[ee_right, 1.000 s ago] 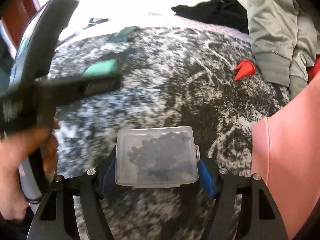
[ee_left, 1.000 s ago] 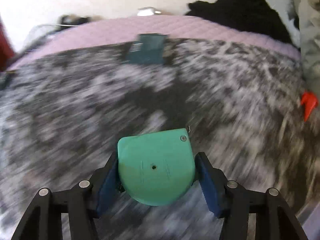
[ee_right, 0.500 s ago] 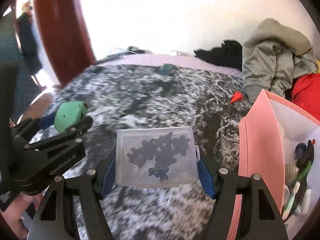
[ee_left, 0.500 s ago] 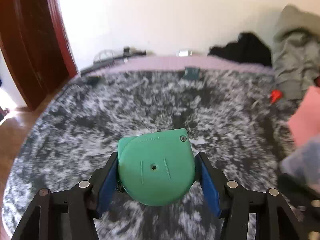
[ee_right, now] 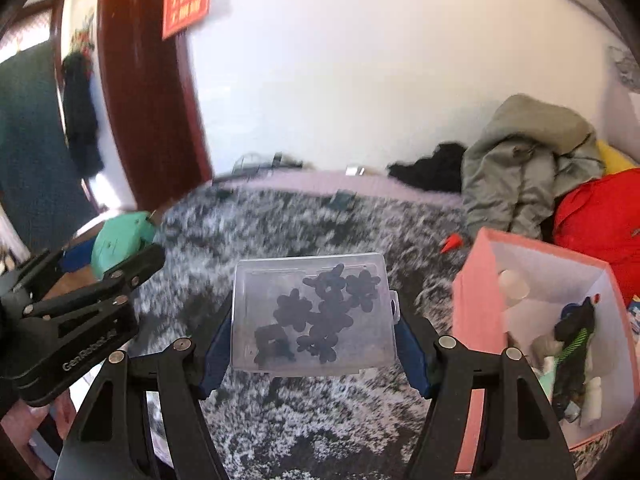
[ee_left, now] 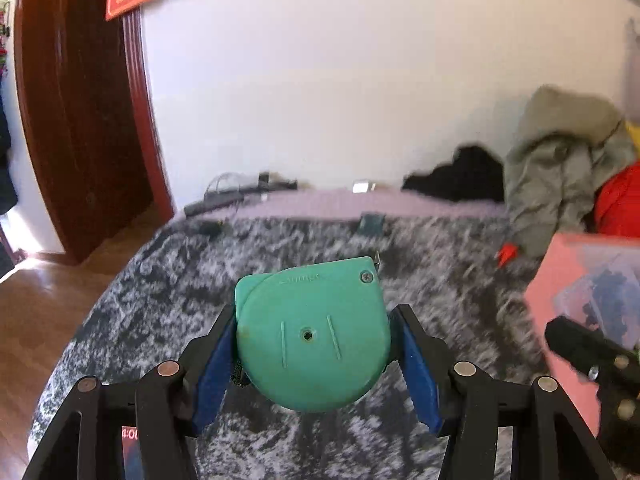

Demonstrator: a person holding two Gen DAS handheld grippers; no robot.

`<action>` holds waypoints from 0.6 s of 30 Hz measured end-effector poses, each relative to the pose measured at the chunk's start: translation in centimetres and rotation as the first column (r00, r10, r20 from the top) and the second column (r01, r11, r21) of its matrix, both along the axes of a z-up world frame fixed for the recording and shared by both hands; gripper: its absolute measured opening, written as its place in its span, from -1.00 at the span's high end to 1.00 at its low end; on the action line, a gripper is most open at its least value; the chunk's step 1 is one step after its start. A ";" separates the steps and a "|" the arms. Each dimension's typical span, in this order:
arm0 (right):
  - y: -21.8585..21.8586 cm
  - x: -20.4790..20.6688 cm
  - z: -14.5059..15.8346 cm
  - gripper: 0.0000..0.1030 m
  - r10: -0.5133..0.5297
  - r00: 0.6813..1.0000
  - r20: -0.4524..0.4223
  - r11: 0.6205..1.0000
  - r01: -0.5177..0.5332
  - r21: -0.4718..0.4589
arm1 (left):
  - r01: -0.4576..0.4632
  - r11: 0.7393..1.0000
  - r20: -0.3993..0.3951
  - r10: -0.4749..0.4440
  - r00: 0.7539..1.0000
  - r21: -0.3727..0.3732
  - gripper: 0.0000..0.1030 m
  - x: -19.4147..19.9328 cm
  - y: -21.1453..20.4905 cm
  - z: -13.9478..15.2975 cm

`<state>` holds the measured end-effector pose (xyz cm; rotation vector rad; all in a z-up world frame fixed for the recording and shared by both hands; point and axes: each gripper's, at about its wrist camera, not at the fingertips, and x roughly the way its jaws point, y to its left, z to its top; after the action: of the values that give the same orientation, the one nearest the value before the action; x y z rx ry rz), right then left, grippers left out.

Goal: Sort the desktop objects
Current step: 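Carry the tape measure and clear box into the pink box and release both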

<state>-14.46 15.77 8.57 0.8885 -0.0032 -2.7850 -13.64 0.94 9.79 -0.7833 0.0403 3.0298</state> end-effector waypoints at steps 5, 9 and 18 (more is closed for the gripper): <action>3.1 3.4 4.3 -0.42 -0.074 0.987 -0.141 0.996 0.065 -0.067 | 0.065 0.997 -0.130 -0.059 0.990 0.040 -0.25 3.1 1.8 3.7; 5.6 7.2 7.7 -0.42 -0.165 0.945 -0.283 0.986 0.152 -0.067 | 0.159 0.986 -0.211 -0.145 0.967 0.050 -0.25 5.2 5.0 6.1; 12.9 16.4 14.3 -0.43 -0.430 0.718 -0.547 0.881 0.465 -0.083 | 0.439 0.894 -0.305 -0.394 0.867 0.091 -0.26 6.2 15.0 10.1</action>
<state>1.89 28.67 22.85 0.0368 -0.0482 -3.4158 -7.42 15.99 19.84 -0.2787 -0.0245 2.6566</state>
